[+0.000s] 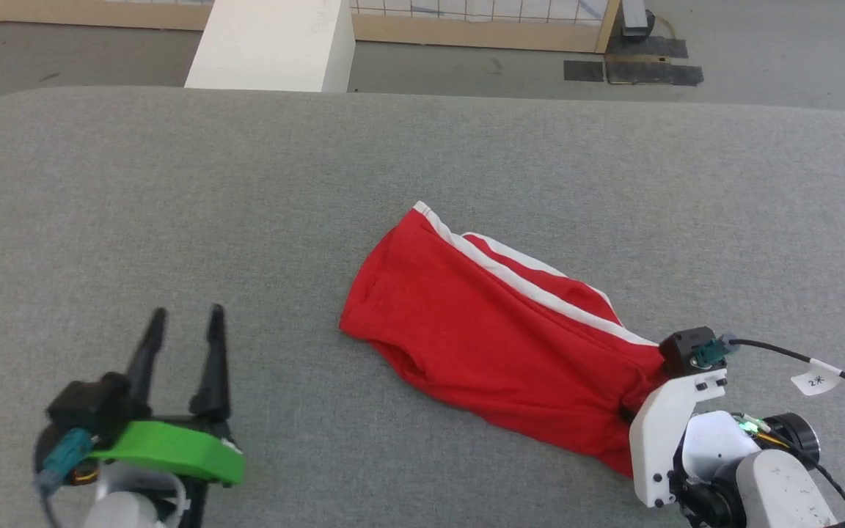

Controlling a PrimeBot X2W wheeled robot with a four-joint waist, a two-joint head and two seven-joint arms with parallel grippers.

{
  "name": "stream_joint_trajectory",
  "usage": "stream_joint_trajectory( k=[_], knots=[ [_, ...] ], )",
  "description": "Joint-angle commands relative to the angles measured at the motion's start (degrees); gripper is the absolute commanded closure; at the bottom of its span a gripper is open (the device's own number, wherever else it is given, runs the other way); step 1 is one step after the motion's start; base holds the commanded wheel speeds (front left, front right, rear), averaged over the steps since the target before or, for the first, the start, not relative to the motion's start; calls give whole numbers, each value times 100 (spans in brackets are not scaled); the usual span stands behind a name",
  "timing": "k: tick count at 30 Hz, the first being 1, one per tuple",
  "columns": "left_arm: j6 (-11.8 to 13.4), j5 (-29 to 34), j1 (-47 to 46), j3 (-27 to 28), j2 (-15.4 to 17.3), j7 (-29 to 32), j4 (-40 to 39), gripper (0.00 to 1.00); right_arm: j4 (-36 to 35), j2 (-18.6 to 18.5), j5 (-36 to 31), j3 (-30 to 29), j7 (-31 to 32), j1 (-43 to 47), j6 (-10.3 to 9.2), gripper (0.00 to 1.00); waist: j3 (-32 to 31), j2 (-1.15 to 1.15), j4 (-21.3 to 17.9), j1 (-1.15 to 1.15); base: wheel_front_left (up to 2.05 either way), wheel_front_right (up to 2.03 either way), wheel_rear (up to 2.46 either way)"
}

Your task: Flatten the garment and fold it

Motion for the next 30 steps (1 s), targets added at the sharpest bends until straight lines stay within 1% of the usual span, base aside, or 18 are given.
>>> stream_joint_trajectory(
  k=[1, 5, 6, 7, 9, 13, 15, 20, 23, 24, 25, 26, 28, 30],
  knots=[
    [-45, -71, -168, -126, 0, 131, 75, 0, 103, 16, 51, 26, -12, 79, -9, 100, 0, 57, -51, 0, 0, 0, 0],
    [-73, -550, -607, -631, -19, 1015, 355, 0, -140, 16, 137, 49, -100, 58, -9, 100, 42, 57, -179, 0, 0, 0, 0],
    [-75, -715, -739, -750, -39, 1393, 487, 0, -194, 16, 141, 67, -101, 56, -9, 100, 56, 57, -215, 0, 0, 0, 0],
    [-76, -724, -866, -871, 12, 1672, 572, 0, -233, 16, 158, 87, -100, 54, -9, 100, 69, 57, -250, 0, 0, 0, 0],
    [-77, -898, -1150, -1043, 3, 2379, 826, 0, -306, 16, 189, 146, -84, 53, -9, 100, 109, 57, -329, 0, 0, 0, 0],
    [7, -767, -1627, -1350, 159, 3425, 1243, 0, -382, 16, 243, 239, -81, 51, -9, 100, 195, 57, -461, 0, 0, 0, 0],
    [45, -758, -1827, -1417, 180, 3755, 1407, 0, -398, 16, 283, 270, -83, 49, -9, 100, 243, 57, -519, 0, 0, 0, 0],
    [27, -662, -2100, -1718, 311, 4540, 1838, 0, -414, 16, 321, 310, -117, 46, -9, 100, 343, 57, -656, 0, 0, 0, 0],
    [-6, -817, -2142, -1807, 282, 4788, 1978, 0, -406, 16, 320, 299, -137, 62, -9, 100, 384, 57, -715, 0, 0, 0, 0],
    [-18, -865, -2137, -1842, 276, 4831, 2000, 18, -405, 16, 318, 291, -145, 66, -9, 100, 392, 57, -726, 0, 0, 0, 0],
    [-31, -963, -2120, -1863, 254, 4863, 2014, 71, -403, 16, 317, 282, -153, 69, -9, 100, 405, 57, -738, 0, 0, 0, 0],
    [-40, -1021, -2107, -1886, 249, 4877, 2016, 100, -403, 16, 314, 274, -158, 70, -9, 100, 415, 57, -741, 0, 0, 0, 0],
    [-54, -1135, -2069, -1944, 267, 4933, 2018, 100, -398, 16, 304, 249, -168, 77, -9, 100, 420, 57, -729, 0, 0, 0, 0],
    [-61, -1245, -2057, -1880, 305, 4800, 1980, 100, -390, 16, 302, 237, -172, 86, -9, 100, 398, 57, -702, 0, 0, 0, 0]
  ],
)
